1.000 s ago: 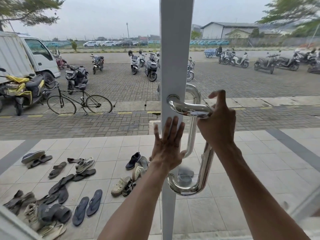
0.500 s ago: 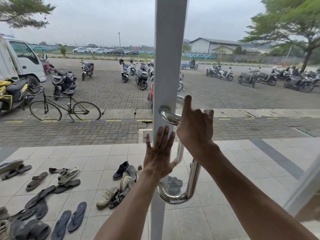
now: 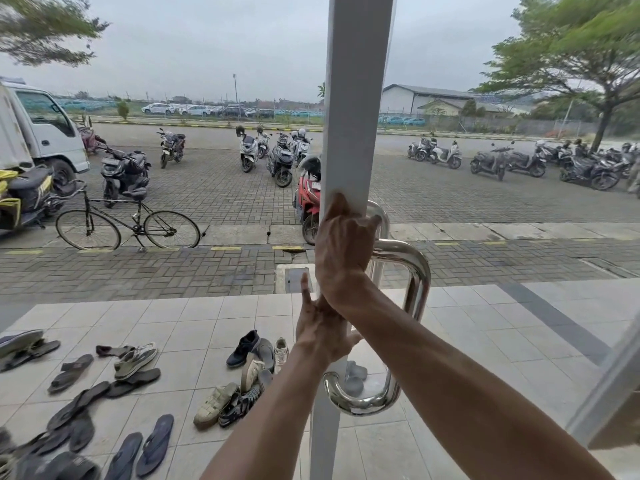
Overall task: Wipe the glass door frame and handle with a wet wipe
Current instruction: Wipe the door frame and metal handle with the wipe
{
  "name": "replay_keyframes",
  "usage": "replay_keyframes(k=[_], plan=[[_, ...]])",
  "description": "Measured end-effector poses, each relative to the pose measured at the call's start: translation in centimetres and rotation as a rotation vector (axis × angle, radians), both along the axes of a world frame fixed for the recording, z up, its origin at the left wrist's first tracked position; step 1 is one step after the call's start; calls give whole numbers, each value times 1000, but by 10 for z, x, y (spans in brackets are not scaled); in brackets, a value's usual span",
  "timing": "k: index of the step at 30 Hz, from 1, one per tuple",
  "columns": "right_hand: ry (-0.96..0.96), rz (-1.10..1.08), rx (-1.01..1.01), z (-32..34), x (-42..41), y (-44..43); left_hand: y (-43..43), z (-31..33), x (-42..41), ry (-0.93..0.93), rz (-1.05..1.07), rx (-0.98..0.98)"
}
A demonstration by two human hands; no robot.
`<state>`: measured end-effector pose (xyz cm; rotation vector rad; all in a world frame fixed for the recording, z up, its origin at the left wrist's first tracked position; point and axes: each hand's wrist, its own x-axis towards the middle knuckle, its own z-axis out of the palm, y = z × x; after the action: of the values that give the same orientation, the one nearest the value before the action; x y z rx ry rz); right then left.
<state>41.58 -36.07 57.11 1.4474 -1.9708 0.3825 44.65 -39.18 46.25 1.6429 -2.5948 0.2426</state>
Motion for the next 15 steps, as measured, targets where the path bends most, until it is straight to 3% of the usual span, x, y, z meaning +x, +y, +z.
replay_keyframes(k=[5, 10, 15], plan=[[-223, 271, 186, 30, -24, -19, -2, -3, 0, -7, -13, -22], [-371, 360, 124, 29, -48, -3, -7, -9, -1, -21, -2, -52], [-102, 171, 16, 19, -40, 8, -8, -9, -1, -31, -4, -42]])
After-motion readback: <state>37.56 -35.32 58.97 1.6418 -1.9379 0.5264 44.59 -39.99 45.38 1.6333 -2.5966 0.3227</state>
